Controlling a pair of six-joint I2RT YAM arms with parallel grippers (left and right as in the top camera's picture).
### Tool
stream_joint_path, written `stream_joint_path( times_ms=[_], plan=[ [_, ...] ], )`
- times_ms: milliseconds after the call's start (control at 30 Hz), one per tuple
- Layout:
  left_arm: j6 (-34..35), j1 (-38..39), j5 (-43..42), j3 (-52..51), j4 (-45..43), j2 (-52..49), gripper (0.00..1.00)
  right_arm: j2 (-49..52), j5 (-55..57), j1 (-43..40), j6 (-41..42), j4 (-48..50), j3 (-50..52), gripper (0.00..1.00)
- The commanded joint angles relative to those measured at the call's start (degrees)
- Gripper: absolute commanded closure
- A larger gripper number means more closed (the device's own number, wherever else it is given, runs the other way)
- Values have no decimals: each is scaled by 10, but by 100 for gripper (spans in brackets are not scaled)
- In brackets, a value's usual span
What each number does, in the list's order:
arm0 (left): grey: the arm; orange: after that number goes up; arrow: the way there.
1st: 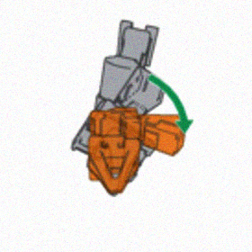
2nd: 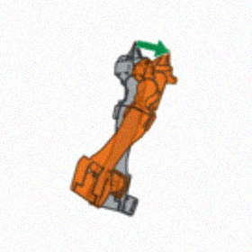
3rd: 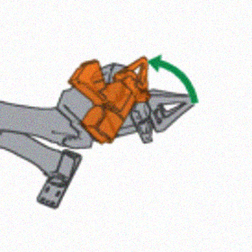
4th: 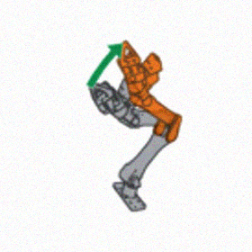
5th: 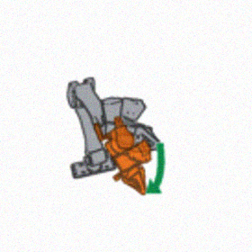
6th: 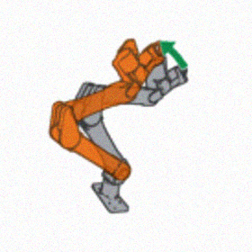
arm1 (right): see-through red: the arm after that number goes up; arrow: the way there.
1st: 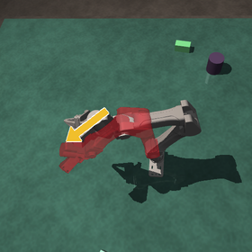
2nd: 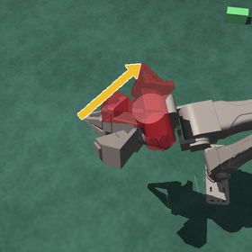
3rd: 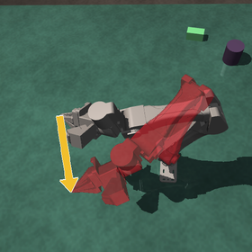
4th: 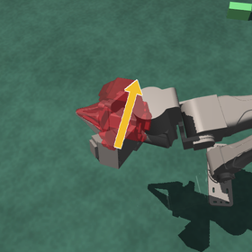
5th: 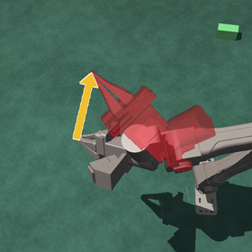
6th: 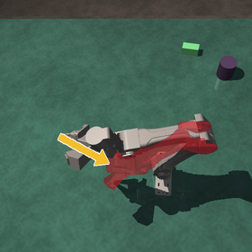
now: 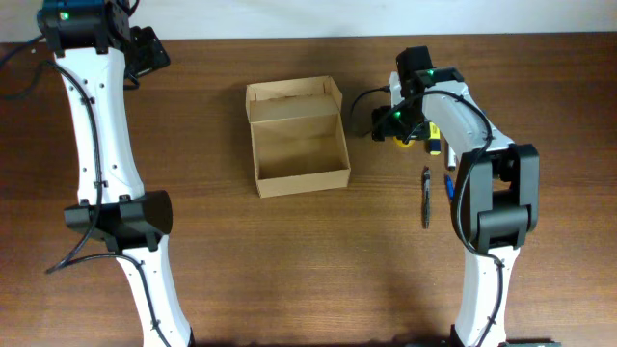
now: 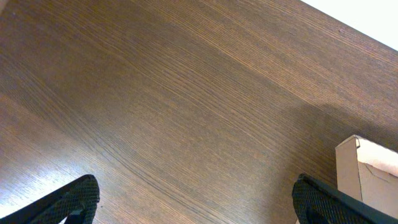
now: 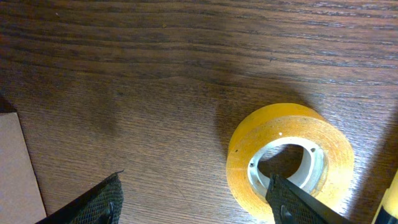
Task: Pack container
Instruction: 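Move the right gripper over the tape roll and grasp it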
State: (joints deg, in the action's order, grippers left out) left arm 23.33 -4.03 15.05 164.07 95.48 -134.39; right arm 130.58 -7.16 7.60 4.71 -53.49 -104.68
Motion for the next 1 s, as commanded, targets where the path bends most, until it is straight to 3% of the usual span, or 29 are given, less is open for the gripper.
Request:
stream_joint_path(
  times_ms=[0, 900, 967],
  plan=[
    [-3, -2, 4, 8, 2, 3, 0, 19, 8, 4, 3, -1, -9, 26],
    [-3, -2, 4, 8, 2, 3, 0, 39, 48, 2, 3, 8, -8, 21],
    [-3, -2, 4, 8, 2, 3, 0, 39, 48, 2, 3, 3, -8, 26]
  ],
)
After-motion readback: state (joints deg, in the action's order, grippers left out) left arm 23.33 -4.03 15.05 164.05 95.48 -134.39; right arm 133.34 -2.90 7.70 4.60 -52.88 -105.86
